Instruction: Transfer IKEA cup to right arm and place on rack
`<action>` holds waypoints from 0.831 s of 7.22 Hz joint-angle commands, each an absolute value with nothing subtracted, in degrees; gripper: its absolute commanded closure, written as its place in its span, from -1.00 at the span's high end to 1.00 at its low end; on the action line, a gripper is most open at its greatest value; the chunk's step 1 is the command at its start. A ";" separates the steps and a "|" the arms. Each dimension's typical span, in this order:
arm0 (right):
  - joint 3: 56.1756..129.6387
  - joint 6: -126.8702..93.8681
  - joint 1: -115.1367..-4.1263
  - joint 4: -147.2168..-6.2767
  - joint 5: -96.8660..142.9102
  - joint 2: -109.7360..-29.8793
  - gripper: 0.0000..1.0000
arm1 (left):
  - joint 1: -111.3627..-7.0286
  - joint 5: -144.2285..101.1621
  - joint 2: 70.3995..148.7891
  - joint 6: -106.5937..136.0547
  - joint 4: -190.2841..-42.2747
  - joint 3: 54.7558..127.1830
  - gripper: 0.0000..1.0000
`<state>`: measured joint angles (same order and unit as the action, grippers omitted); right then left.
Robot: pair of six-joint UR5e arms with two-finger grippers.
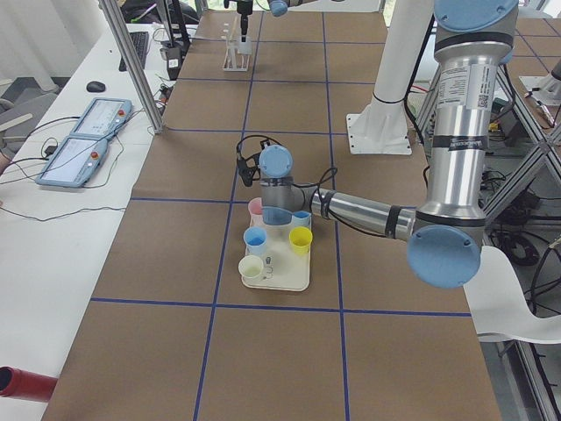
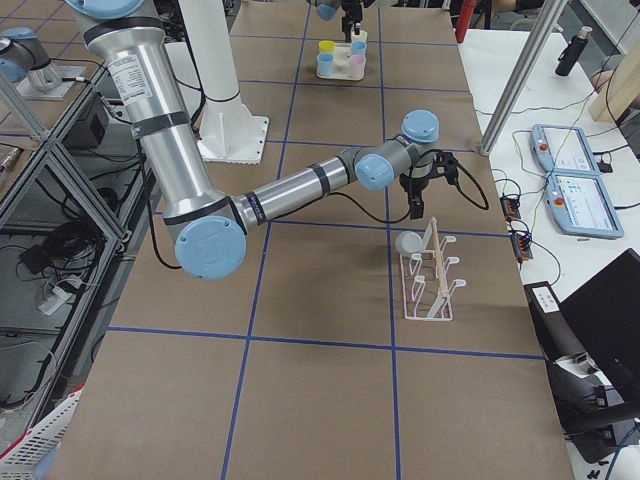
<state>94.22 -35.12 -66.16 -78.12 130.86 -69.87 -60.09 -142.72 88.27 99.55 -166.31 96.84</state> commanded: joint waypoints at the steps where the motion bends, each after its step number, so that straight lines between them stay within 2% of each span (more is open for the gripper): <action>1: 94.75 -36.65 -65.04 -77.70 130.78 -69.87 0.98 | -60.73 -142.83 79.75 83.47 -162.79 96.77 1.00; 6: 94.83 -36.74 -64.25 -77.70 130.69 -69.87 0.98 | -61.96 -132.38 74.81 66.15 -150.05 97.65 1.00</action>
<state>94.86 -36.73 -64.36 -77.70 130.69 -69.87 -61.92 -134.66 76.13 71.14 -153.47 97.37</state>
